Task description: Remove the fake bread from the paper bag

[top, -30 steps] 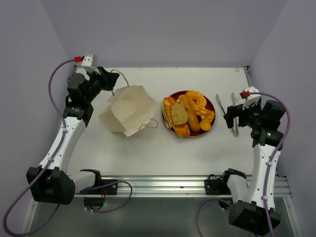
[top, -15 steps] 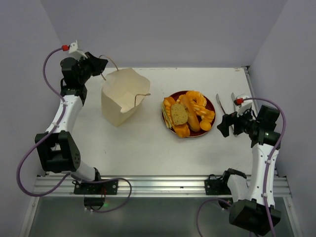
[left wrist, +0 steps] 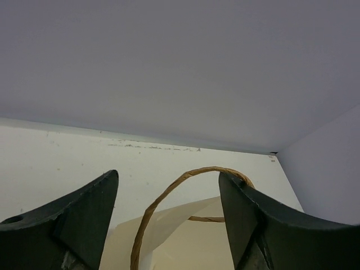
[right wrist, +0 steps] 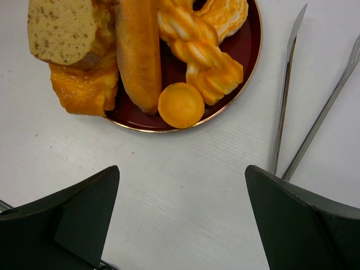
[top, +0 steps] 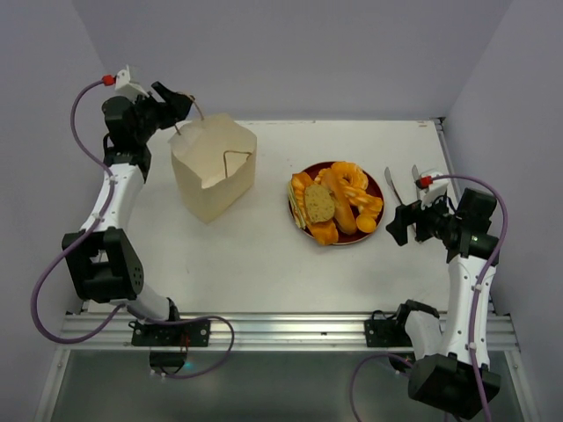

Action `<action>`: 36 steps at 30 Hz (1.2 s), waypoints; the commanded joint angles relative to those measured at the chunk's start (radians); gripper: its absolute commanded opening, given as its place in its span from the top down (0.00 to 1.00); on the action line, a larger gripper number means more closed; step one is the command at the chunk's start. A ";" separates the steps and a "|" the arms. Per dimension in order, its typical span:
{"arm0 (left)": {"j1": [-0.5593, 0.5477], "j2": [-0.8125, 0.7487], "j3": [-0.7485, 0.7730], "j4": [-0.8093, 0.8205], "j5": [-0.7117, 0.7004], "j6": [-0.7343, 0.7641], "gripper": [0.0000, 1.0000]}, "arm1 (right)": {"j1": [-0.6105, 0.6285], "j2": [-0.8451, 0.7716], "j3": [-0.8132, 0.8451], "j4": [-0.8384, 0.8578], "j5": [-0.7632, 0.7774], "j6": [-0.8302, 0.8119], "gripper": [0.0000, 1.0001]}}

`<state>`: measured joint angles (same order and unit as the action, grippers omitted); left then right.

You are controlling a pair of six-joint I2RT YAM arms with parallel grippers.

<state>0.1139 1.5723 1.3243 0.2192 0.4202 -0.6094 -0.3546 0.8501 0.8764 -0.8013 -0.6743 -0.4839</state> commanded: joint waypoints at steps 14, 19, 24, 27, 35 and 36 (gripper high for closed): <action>0.015 -0.133 0.009 -0.256 -0.201 0.074 0.01 | -0.004 -0.014 0.003 -0.004 -0.016 0.008 0.01; 0.015 -0.146 0.027 -0.356 -0.251 0.102 0.01 | -0.004 -0.016 -0.002 -0.001 -0.014 0.013 0.01; 0.015 -0.198 0.013 -0.371 -0.258 0.120 0.01 | -0.004 -0.014 -0.002 0.002 -0.005 0.014 0.01; 0.015 -0.254 -0.019 -0.328 -0.195 0.155 0.01 | -0.006 -0.017 0.009 -0.003 0.007 0.024 0.01; 0.015 -0.494 -0.161 -0.241 0.031 0.134 0.00 | -0.006 -0.034 0.041 0.010 0.137 0.097 0.01; 0.015 -0.523 -0.199 -0.244 0.051 0.140 0.01 | -0.006 -0.043 0.041 0.016 0.156 0.102 0.01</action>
<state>0.1234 1.1374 1.1873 -0.0822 0.3511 -0.4786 -0.3546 0.8364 0.8787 -0.8024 -0.5934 -0.4263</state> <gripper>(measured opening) 0.994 0.987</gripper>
